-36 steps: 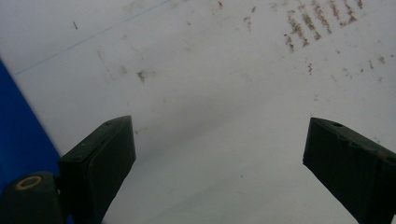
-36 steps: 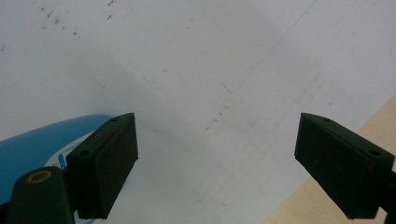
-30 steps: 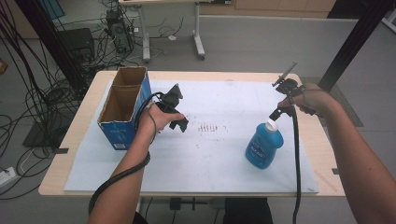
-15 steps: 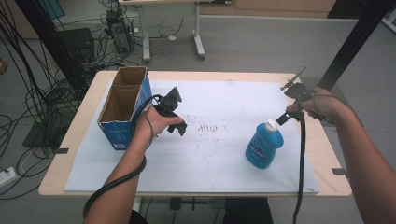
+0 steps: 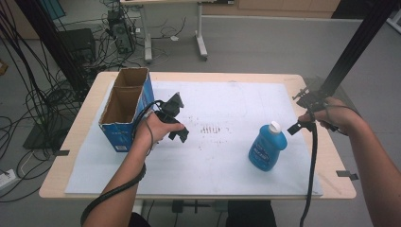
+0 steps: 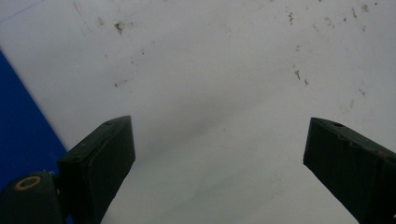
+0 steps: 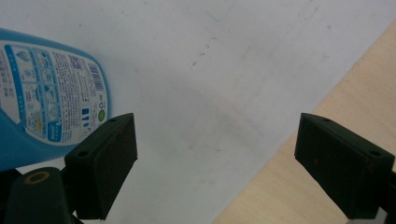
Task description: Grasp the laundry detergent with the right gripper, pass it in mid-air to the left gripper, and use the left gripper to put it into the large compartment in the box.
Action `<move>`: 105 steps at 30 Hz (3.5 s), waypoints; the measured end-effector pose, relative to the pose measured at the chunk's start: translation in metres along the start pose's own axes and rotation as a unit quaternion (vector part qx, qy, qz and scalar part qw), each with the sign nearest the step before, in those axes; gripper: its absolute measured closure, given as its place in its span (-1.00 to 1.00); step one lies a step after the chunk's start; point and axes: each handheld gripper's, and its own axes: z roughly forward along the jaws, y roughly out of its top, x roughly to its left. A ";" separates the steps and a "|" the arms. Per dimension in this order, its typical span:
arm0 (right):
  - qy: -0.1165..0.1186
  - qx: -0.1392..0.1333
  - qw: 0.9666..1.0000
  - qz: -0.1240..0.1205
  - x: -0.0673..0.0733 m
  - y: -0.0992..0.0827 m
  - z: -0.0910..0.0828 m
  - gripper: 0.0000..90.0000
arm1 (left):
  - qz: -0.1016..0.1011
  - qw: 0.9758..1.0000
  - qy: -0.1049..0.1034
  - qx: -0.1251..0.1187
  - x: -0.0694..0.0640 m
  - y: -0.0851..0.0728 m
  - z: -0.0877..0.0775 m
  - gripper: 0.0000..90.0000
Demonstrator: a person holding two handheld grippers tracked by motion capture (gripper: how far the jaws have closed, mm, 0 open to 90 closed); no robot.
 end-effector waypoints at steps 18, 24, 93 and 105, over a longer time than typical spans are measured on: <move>0.003 -0.013 1.000 -0.003 0.018 -0.044 0.001 -0.71 | -0.008 1.000 -0.014 -0.010 0.000 -0.018 -0.002 -0.79; 0.007 -0.015 1.000 -0.008 0.026 -0.053 0.002 -0.71 | -0.006 1.000 -0.012 -0.003 -0.002 -0.023 0.000 -0.79; -0.001 -0.108 0.994 -0.025 0.107 -0.104 0.046 -0.77 | -0.010 0.999 -0.038 -0.004 -0.016 -0.052 0.021 -0.80; -0.002 -0.157 0.987 -0.018 0.107 -0.108 0.053 -0.79 | -0.014 0.999 -0.043 -0.007 -0.016 -0.053 0.021 -0.80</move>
